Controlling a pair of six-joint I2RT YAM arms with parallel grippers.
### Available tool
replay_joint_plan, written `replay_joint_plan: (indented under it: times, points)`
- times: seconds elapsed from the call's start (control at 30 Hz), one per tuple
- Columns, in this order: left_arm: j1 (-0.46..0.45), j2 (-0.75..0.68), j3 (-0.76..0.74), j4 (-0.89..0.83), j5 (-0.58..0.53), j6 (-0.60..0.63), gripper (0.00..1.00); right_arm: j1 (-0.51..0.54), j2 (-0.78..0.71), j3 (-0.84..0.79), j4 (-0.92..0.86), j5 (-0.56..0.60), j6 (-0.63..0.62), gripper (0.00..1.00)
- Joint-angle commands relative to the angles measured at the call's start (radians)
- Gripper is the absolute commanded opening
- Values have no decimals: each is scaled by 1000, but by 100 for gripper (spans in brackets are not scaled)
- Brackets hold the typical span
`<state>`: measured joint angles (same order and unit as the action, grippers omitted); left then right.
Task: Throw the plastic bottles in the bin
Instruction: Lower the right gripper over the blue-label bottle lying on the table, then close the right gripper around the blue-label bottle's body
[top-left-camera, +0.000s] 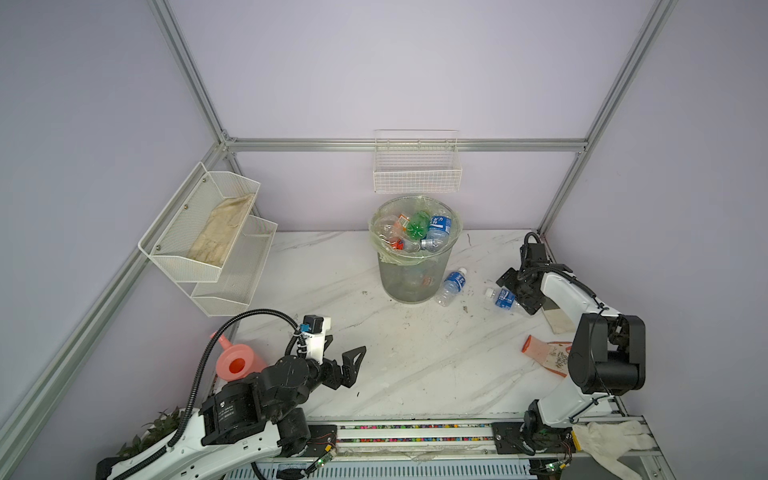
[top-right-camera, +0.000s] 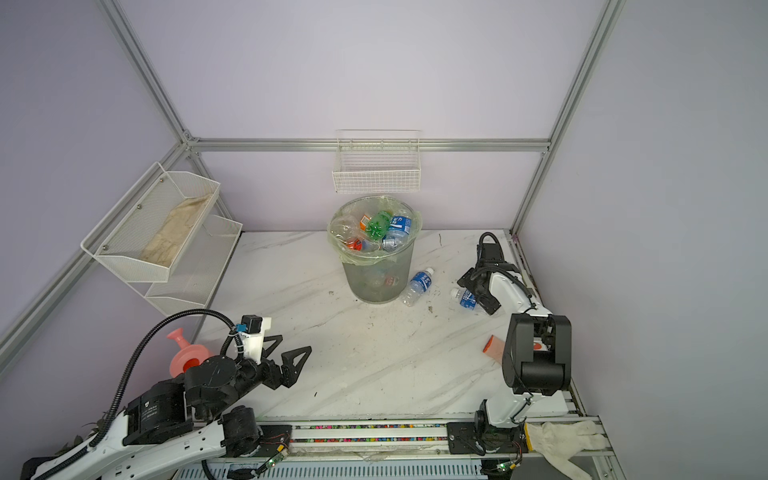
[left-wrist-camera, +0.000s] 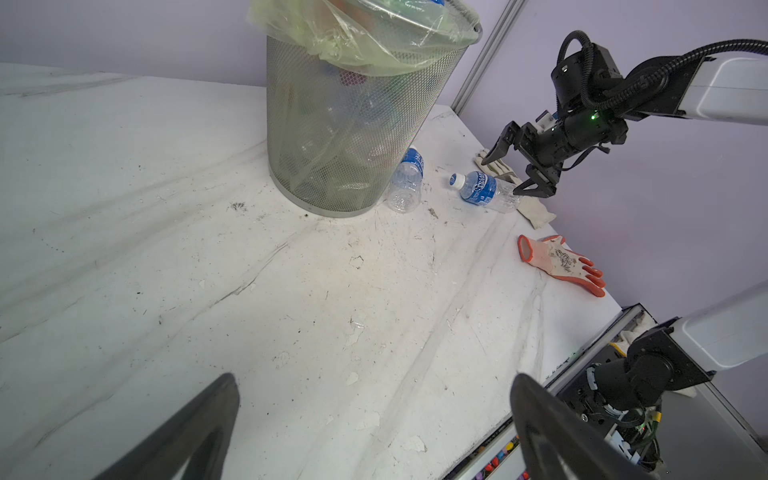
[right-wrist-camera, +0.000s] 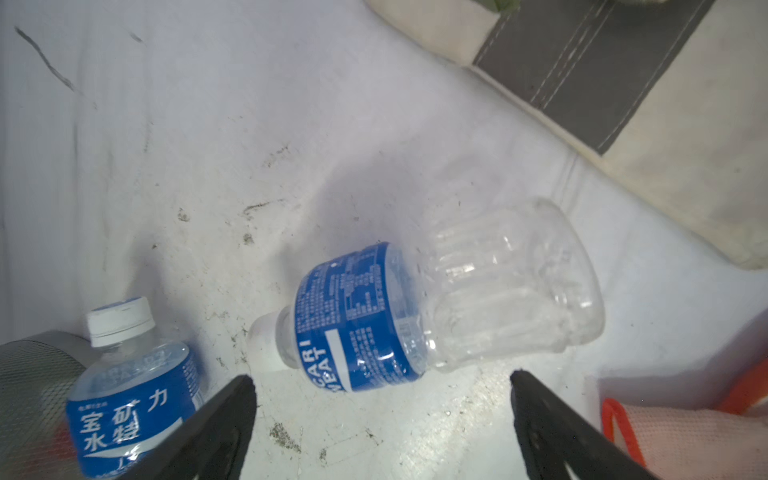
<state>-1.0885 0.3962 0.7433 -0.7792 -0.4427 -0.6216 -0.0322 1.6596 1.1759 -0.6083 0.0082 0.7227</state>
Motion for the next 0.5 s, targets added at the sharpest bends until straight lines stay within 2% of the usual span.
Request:
replay_joint_plan:
  times: [0.0,0.33,0.47]
  points:
    - [-4,-23,-35,8,3,-17,100,0,7,-22,48,-58,73,97]
    - [-3,-54,-53,-12,-7,-29,100,-7,44,37,57,-72,211,97]
    - [-4,-50,-51,-11,-9,-26,100,-26,112,76,55,-109,286,97]
